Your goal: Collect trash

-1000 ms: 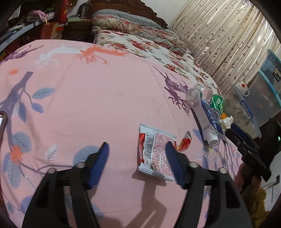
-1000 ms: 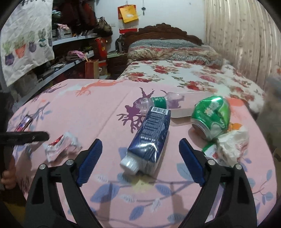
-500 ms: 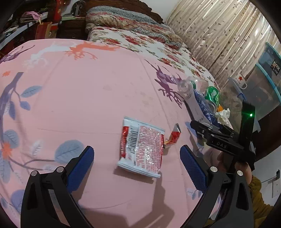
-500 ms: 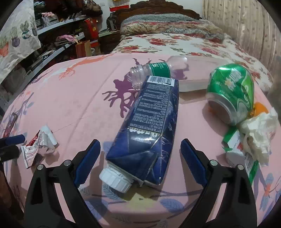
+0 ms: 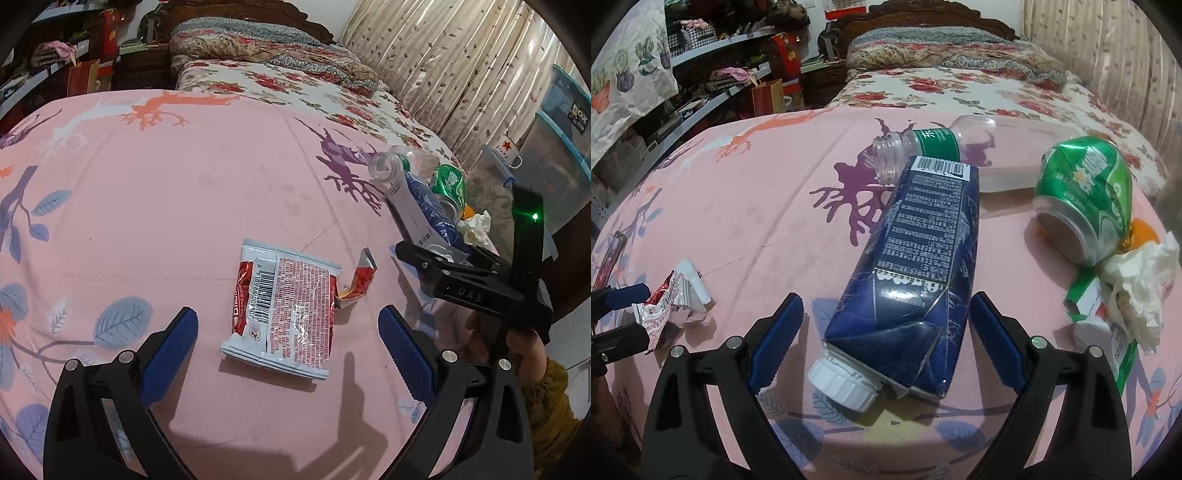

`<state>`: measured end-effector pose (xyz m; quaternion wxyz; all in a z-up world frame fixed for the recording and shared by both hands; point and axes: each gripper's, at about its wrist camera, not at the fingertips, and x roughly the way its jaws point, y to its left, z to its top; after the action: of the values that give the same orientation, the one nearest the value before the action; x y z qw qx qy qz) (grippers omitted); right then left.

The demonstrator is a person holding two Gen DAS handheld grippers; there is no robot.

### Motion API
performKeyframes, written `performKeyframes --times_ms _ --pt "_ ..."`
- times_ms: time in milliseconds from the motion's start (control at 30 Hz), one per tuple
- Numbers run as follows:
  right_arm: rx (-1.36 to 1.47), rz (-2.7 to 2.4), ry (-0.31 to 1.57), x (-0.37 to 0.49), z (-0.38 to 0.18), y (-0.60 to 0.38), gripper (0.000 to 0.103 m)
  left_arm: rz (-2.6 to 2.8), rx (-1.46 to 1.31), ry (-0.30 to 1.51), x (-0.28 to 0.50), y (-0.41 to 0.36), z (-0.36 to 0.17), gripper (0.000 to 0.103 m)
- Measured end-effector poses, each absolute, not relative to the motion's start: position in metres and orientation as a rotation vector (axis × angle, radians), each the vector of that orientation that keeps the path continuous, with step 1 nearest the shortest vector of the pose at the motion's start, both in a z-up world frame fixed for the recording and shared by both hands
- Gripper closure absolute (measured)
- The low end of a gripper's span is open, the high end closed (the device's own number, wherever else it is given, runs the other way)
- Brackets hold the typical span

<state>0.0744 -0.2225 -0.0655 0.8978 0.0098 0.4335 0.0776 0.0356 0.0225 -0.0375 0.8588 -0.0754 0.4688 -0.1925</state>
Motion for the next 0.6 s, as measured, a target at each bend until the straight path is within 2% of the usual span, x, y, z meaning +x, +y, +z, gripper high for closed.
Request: performKeyframes --times_ms 233,333,600 --pt "0.028 0.154 0.9 0.0745 -0.0661 -0.2263 0.013 -0.411 -0.15 0.972 0.0334 0.023 -0.0378 0.009" --pt "0.025 0.154 0.903 0.0741 -0.0666 -0.2261 0.018 -0.412 -0.15 0.966 0.0326 0.0232 -0.038 0.009" --pt "0.02 0.15 0.903 0.0738 -0.0665 -0.2267 0.02 -0.413 -0.146 0.964 0.0316 0.0231 -0.0376 0.009"
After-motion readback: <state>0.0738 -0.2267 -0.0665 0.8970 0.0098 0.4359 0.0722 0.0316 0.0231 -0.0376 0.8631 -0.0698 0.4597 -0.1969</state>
